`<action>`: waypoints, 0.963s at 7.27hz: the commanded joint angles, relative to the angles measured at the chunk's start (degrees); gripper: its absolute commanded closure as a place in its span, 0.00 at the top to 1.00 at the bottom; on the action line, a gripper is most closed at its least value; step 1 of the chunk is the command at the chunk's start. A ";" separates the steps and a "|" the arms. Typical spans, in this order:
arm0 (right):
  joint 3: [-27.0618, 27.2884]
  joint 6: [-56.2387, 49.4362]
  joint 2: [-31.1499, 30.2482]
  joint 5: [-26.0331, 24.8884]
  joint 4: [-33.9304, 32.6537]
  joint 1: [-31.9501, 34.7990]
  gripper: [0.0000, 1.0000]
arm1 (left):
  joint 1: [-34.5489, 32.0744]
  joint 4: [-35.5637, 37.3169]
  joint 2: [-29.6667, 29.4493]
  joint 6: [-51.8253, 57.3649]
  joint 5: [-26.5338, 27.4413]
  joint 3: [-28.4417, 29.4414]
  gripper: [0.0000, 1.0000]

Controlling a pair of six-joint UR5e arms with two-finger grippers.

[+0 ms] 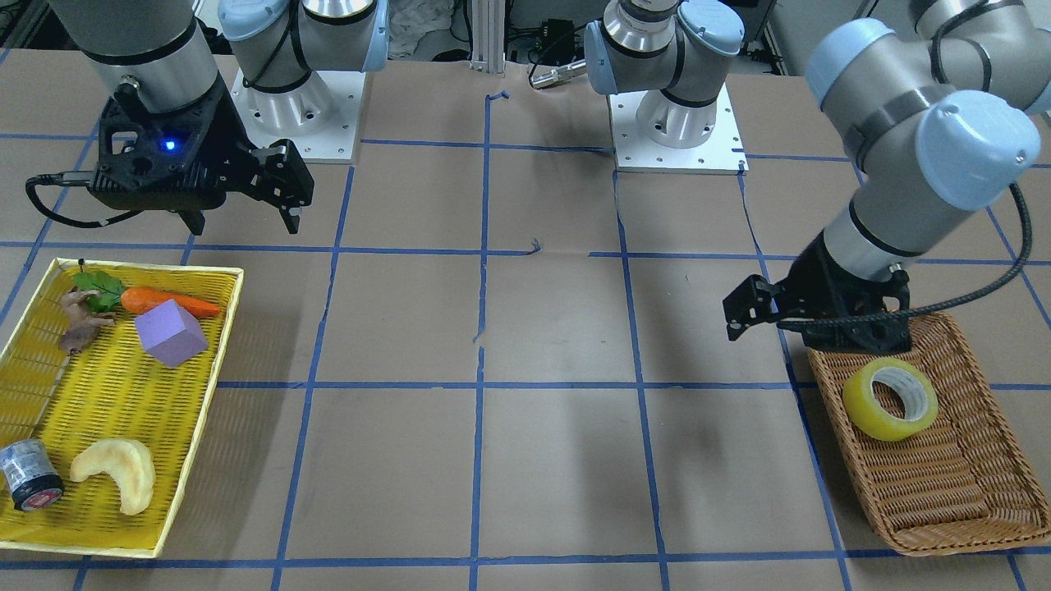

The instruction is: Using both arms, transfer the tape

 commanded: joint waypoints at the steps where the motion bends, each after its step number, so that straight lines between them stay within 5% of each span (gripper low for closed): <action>1: 0.00 0.00 0.00 0.00 -0.01 0.00 1.00 | -7.92 -13.52 2.68 -8.72 0.82 6.96 1.00; 7: 0.00 0.00 0.00 0.00 -0.01 0.00 1.00 | -11.65 -14.18 3.92 -10.24 1.69 6.46 1.00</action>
